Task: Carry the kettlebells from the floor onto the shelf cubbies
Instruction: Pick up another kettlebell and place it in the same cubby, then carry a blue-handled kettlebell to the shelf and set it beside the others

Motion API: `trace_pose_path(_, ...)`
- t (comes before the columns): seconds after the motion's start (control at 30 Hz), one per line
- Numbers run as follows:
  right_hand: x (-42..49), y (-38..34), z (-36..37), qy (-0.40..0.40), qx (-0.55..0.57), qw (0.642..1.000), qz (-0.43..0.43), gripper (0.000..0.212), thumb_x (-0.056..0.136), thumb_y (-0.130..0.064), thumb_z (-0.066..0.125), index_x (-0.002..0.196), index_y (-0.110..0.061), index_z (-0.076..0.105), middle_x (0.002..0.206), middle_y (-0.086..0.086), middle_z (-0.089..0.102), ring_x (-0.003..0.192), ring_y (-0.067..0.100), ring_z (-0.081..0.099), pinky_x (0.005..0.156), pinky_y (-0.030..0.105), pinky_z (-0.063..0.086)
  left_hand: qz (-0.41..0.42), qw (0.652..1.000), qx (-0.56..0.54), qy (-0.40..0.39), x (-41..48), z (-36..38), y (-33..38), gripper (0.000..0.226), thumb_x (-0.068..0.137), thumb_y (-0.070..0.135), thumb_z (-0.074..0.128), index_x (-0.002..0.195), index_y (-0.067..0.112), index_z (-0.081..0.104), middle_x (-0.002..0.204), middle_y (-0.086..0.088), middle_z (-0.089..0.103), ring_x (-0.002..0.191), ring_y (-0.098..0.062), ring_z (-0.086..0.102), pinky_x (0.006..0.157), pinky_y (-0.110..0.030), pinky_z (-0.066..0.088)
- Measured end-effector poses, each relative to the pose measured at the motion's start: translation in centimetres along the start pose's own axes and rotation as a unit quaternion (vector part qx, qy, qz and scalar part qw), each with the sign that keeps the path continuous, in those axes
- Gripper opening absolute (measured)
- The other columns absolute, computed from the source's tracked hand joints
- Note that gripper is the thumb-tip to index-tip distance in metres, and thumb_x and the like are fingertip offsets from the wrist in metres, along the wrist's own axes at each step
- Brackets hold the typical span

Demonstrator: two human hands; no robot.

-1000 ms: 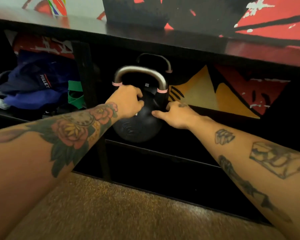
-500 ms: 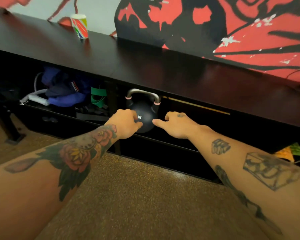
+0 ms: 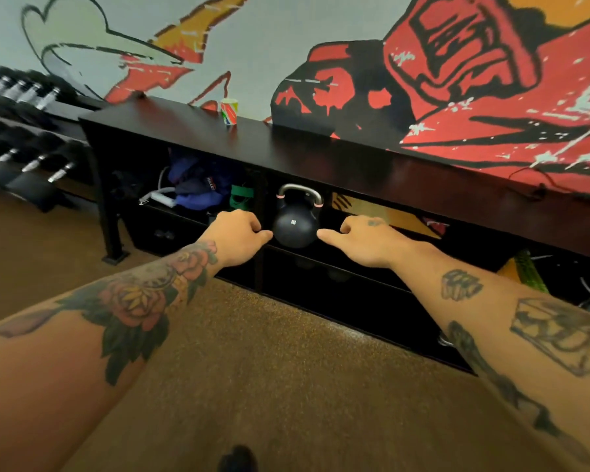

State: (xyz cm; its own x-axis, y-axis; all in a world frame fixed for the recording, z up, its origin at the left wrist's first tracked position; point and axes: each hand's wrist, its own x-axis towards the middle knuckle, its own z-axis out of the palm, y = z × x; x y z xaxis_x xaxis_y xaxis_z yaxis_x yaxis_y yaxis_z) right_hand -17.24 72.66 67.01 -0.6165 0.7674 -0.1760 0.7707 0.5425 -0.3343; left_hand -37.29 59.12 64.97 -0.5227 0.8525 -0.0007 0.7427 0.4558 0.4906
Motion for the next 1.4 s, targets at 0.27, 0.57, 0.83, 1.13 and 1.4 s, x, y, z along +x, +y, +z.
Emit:
trace_pose_path(0.27, -10.3, -4.4, 7.8, -0.095, 0.022, 0.995, -0.005, 0.072, 0.1, -0.069, 0.041, 0.125, -0.007, 0.067, 0.128, 0.014, 0.066, 0.121, 0.034, 0.058, 0.086, 0.036, 0.039, -0.07, 0.994, -0.003, -0.085, -13.5, 1.3, -4.4, 0.039, 0.098, 0.046, 0.06, 0.119, 0.016, 0.074, 0.121, -0.009, 0.073, 0.114, -0.028, 0.066, 0.094, -0.034, 0.051)
trace_pose_path(0.57, -14.5, -8.5, 23.5, -0.181, 0.041, 0.982, 0.035, 0.074, 0.099, -0.072, 0.039, 0.128, -0.008, 0.062, 0.132, 0.014, 0.063, 0.116, 0.034, 0.059, 0.079, 0.037, 0.041, -0.165, 0.972, -0.015, -0.165, -21.6, 7.0, -16.7, 0.042, 0.1, 0.045, 0.059, 0.124, 0.013, 0.071, 0.124, -0.014, 0.069, 0.103, -0.03, 0.065, 0.081, -0.03, 0.046)
trace_pose_path(0.83, -16.4, -11.7, 36.8, -0.262, 0.079, 0.952, 0.14, 0.078, 0.103, -0.066, 0.037, 0.145, -0.003, 0.054, 0.153, 0.018, 0.052, 0.138, 0.037, 0.051, 0.104, 0.04, 0.042, -0.172, 0.945, -0.013, -0.279, -23.3, 13.8, -29.5, 0.035, 0.099, 0.049, 0.057, 0.105, 0.018, 0.073, 0.108, -0.01, 0.071, 0.097, -0.03, 0.066, 0.076, -0.029, 0.043)
trace_pose_path(1.13, -17.6, -7.3, 62.1, -0.322, 0.148, 0.893, 0.279, 0.074, 0.103, -0.063, 0.043, 0.13, 0.002, 0.063, 0.151, 0.026, 0.055, 0.139, 0.039, 0.052, 0.103, 0.036, 0.042, -0.201, 0.906, 0.037, -0.371, -27.2, 34.1, -45.6, 0.048, 0.105, 0.049, 0.044, 0.128, 0.016, 0.072, 0.138, -0.013, 0.065, 0.13, -0.037, 0.057, 0.101, -0.033, 0.045)
trace_pose_path(1.4, -18.5, -2.2, 82.5, -0.298, 0.241, 0.841, 0.382, 0.071, 0.097, -0.061, 0.055, 0.14, -0.005, 0.063, 0.131, 0.021, 0.063, 0.118, 0.034, 0.062, 0.097, 0.042, 0.048, -0.338, 0.889, -0.034, -0.307, -29.8, 50.1, -55.3, 0.049, 0.092, 0.048, 0.066, 0.107, 0.002, 0.075, 0.102, -0.014, 0.07, 0.086, -0.027, 0.061, 0.07, -0.031, 0.044)
